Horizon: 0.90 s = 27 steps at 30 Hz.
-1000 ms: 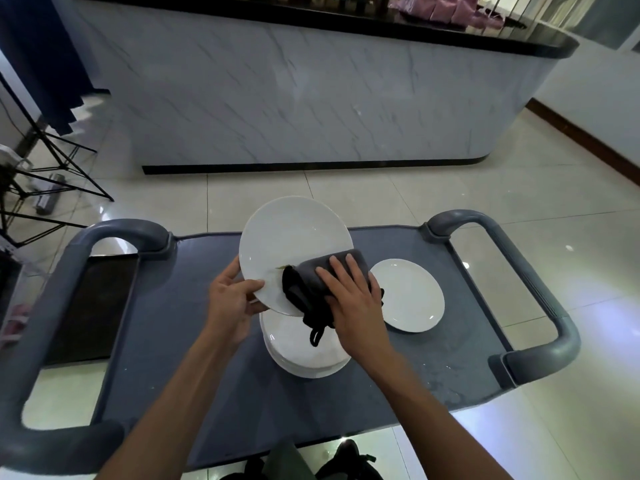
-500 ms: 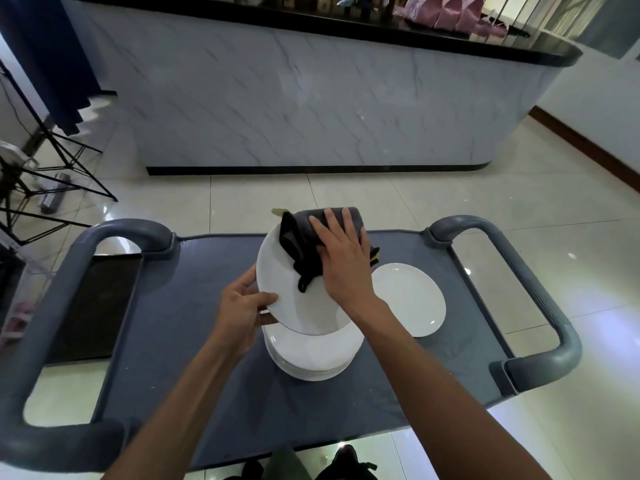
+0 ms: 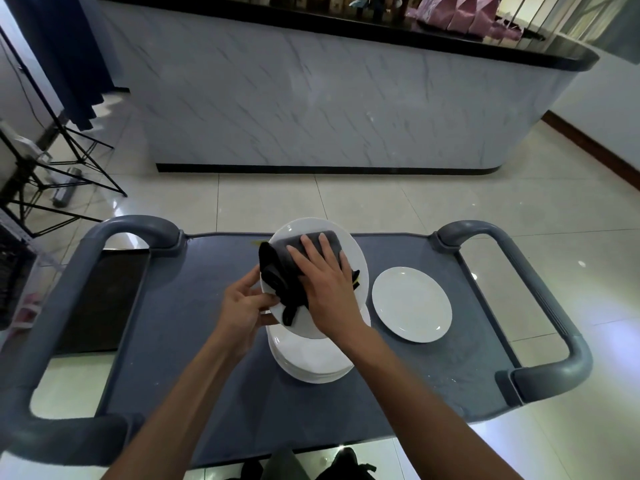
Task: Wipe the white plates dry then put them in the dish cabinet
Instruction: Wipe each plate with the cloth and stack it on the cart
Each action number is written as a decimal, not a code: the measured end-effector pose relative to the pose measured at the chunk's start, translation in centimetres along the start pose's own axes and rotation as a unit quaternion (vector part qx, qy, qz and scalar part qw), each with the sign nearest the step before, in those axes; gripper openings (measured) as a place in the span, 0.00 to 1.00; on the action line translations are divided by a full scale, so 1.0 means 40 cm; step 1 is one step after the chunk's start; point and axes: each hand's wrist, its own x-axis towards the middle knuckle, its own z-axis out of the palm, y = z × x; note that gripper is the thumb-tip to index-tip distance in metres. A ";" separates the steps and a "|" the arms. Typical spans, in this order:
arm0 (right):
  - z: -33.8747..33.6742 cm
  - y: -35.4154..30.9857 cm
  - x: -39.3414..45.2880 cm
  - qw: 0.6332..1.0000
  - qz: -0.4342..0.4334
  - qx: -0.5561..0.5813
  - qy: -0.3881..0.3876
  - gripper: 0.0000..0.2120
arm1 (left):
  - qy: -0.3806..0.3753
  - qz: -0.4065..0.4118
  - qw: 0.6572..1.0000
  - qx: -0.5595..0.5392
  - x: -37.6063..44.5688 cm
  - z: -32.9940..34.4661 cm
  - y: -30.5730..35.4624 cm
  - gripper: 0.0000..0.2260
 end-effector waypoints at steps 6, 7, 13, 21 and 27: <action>-0.016 0.005 0.028 0.999 -0.028 -0.025 0.024 0.24 | -0.018 -0.016 1.000 0.015 0.004 0.012 -0.008 0.23; -0.020 0.007 0.036 0.999 -0.025 -0.025 0.033 0.24 | -0.020 -0.015 1.000 0.018 0.004 0.015 -0.006 0.24; -0.056 0.039 0.080 0.996 0.031 -0.039 0.075 0.24 | -0.011 0.000 1.000 0.023 -0.005 0.019 0.004 0.29; -0.077 0.109 0.052 0.992 0.112 -0.026 0.053 0.25 | 0.046 0.012 0.999 -0.024 0.001 0.013 0.010 0.29; -0.036 0.110 -0.024 0.989 0.146 0.000 0.013 0.26 | 0.073 0.031 0.996 -0.040 0.026 0.003 0.029 0.29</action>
